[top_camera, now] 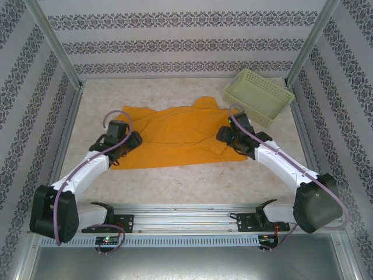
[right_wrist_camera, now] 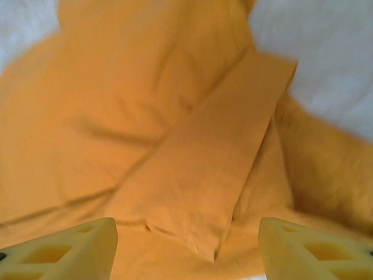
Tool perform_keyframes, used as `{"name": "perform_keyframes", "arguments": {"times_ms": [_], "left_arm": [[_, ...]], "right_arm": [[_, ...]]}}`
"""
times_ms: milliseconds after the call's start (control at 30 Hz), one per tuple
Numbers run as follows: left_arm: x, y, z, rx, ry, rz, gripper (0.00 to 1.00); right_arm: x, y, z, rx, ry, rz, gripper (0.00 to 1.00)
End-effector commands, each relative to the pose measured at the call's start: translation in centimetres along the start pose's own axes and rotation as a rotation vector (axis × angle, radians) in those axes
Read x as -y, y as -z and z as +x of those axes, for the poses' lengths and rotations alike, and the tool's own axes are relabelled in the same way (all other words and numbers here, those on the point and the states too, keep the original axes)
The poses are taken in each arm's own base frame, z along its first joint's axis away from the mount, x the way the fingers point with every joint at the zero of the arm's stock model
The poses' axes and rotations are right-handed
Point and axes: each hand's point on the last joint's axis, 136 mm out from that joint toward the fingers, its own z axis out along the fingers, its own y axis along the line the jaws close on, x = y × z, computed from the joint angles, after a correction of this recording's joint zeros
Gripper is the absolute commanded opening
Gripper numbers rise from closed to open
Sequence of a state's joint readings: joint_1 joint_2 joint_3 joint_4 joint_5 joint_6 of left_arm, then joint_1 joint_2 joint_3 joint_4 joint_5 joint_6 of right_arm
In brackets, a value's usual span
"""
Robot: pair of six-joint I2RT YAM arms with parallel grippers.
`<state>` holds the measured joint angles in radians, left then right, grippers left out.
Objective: Fold the inside-out t-shirt
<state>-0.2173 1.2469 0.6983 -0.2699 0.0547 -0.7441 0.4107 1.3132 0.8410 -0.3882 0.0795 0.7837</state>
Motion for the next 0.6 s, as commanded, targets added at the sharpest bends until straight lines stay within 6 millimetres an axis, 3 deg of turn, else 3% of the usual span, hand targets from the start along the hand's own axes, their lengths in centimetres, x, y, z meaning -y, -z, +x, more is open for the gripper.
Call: {"name": "perform_keyframes", "arguments": {"times_ms": [0, 133, 333, 567], "left_arm": [[0.4, -2.3, 1.7, -0.065, -0.022, 0.01, 0.62], [-0.1, -4.5, 3.0, -0.162, -0.063, -0.029, 0.66], [-1.6, -5.0, 4.3, -0.193, -0.054, -0.064, 0.7], [-3.7, -4.6, 7.4, -0.246, -0.022, -0.067, 0.76]], "right_arm": [[0.0, -2.6, 2.4, -0.07, -0.053, -0.02, 0.65], [0.5, -5.2, 3.0, -0.109, -0.05, 0.018, 0.64], [2.5, -8.1, 4.4, -0.205, -0.104, 0.1, 0.64], [3.9, -7.0, 8.3, -0.225, -0.113, 0.193, 0.65]]}}
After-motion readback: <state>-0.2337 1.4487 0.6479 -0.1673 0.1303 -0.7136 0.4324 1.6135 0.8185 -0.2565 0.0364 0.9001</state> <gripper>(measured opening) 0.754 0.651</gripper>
